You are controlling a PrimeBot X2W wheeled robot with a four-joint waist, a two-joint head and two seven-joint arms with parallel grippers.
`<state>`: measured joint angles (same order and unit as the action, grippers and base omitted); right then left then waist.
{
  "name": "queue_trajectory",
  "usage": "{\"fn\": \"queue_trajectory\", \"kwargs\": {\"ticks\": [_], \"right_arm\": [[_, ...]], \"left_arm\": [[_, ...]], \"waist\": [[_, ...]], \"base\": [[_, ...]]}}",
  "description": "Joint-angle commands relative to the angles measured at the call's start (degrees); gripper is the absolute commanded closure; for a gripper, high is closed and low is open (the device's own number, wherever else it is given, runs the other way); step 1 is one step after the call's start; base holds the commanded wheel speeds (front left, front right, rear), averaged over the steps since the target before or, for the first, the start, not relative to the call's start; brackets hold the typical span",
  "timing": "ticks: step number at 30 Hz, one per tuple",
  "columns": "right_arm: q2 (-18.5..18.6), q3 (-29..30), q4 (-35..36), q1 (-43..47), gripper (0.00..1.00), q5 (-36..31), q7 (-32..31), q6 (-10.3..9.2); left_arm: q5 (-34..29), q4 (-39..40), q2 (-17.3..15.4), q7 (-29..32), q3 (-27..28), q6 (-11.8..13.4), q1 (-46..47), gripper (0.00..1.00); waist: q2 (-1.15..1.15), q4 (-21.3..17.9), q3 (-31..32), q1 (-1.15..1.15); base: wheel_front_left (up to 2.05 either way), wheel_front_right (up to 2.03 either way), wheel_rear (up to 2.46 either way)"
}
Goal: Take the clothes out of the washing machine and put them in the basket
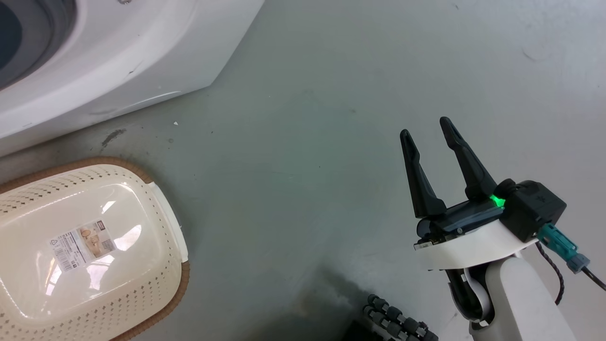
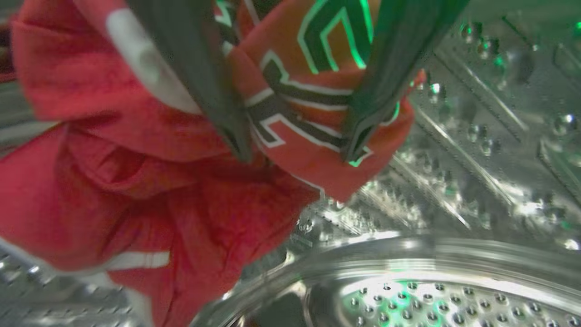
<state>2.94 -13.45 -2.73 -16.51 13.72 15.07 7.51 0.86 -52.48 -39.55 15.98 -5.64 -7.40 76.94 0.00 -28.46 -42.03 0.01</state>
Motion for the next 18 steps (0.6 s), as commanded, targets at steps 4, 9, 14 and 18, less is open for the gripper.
{"fn": "queue_trajectory", "kwargs": {"ticks": [4,9,14,18], "right_arm": [[-0.1,-0.5,0.0,-1.2,0.0,0.3,0.1,-0.04],[-0.1,-1.0,-0.2,-1.4,0.0,1.0,0.1,-0.04],[-0.1,-1.5,0.0,-1.6,0.0,1.5,0.1,-0.04],[-0.1,-1.4,1.3,-1.6,0.0,2.1,0.1,-0.04]], "left_arm": [[4.1,0.4,-0.6,7.9,-4.6,-0.1,2.0,0.0],[8.4,2.7,-2.0,16.1,-8.7,0.0,2.3,0.0],[10.6,5.3,-3.8,21.2,-9.6,0.0,1.3,0.81],[12.0,7.4,-4.2,23.3,-8.8,0.7,-0.1,1.0]], "waist": [[0.0,0.0,-0.7,-0.01],[0.0,0.0,-1.2,-0.01],[0.0,-0.5,-1.4,-0.01],[0.0,-0.8,-1.4,-0.01]], "base": [[0.0,0.0,0.0],[0.0,0.0,0.0],[0.0,0.0,0.0],[0.0,0.0,0.0]]}}
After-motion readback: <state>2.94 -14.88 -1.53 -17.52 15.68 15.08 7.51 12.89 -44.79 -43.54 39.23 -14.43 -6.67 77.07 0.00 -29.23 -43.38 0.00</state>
